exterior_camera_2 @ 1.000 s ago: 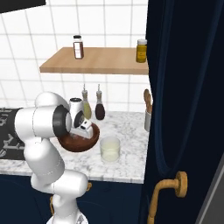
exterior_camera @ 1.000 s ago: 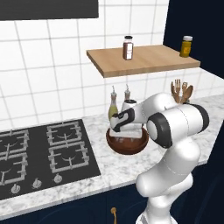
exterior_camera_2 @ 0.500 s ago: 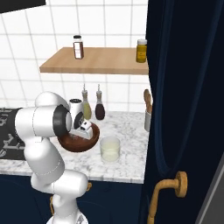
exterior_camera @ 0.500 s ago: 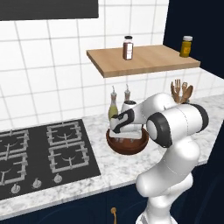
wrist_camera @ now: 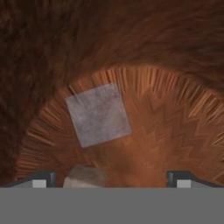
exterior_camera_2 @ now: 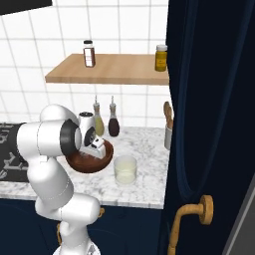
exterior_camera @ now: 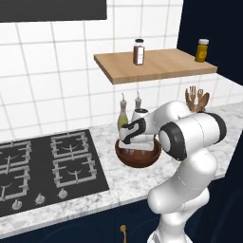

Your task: Grab a lemon wedge from the fridge and one ice cube from the ice bowl, and put them in the glass of lemonade.

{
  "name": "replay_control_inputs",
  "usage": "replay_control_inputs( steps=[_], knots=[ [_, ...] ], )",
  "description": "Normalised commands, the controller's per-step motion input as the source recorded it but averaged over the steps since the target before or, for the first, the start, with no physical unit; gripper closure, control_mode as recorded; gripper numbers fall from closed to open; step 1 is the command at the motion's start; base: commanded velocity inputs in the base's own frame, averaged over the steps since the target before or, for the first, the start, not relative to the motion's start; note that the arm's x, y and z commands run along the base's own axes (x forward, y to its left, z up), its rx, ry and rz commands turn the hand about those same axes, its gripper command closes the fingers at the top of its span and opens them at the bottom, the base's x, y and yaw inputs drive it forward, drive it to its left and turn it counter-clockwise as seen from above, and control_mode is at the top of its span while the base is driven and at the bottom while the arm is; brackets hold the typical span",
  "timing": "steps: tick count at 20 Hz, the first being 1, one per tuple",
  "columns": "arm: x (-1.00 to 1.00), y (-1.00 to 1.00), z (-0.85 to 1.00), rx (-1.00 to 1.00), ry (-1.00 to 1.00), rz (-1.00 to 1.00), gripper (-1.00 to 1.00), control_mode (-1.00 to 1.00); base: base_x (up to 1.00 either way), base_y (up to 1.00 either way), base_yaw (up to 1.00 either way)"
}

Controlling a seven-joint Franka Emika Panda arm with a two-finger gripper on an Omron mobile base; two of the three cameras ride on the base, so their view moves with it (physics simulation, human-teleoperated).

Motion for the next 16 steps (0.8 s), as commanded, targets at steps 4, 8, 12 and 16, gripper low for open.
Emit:
replay_control_inputs(
  steps=[4, 8, 12, 16],
  knots=[
    [-0.01, -0.02, 0.02, 0.00, -0.01, -0.08, -1.00, -1.00, 0.00, 0.00, 0.00],
    [-0.02, 0.00, 0.09, 0.00, -0.05, -0.03, -1.00, -1.00, 0.00, 0.00, 0.00],
    [0.00, 0.00, -0.12, 0.00, 0.00, -0.03, -1.00, -1.00, 0.00, 0.00, 0.00],
    [0.00, 0.00, -0.31, 0.00, 0.00, -0.02, -1.00, -1.00, 0.00, 0.00, 0.00]
  ],
)
